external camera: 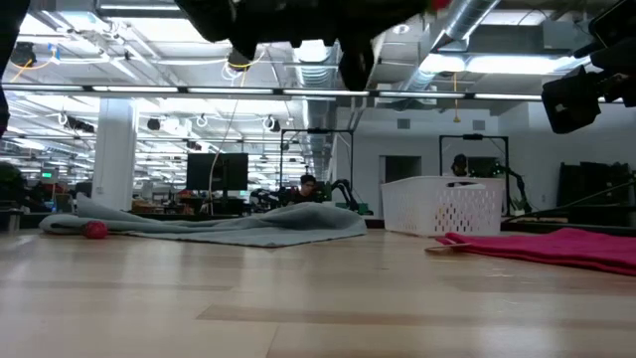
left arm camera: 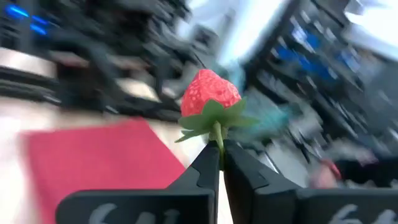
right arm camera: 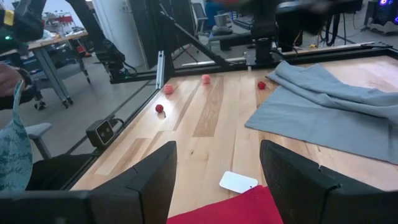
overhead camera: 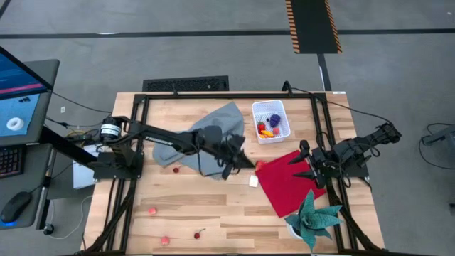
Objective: Pick and placing Produce into tupperware
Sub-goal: Put the red strawberry into the white bin
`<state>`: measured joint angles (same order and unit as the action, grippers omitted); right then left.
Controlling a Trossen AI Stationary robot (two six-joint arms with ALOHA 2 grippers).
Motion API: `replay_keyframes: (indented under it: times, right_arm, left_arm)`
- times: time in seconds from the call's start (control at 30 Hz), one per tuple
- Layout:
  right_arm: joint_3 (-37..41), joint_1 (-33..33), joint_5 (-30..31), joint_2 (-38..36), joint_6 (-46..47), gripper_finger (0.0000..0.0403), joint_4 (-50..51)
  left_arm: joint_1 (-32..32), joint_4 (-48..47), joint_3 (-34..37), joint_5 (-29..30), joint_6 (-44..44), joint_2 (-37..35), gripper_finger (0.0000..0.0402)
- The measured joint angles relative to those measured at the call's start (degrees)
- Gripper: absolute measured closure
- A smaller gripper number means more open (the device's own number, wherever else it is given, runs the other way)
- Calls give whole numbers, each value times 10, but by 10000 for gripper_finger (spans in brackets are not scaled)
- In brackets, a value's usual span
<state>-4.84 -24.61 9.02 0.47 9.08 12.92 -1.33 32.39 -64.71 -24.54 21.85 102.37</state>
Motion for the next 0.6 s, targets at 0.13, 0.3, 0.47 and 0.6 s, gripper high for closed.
replay_keyframes:
  times: [0.13,0.3,0.47,0.6]
  right_arm:
    - [0,0,0,0,0,148,0]
    - [0,0,0,0,0,148,0]
    - [0,0,0,0,0,148,0]
    - [0,0,0,0,0,148,0]
  left_arm:
    - [-30,15,0,103,66,0,401]
    - [-68,18,0,199,101,0,401]
    - [-110,8,-2,211,103,0,401]
    - [-130,-38,-19,239,100,0,401]
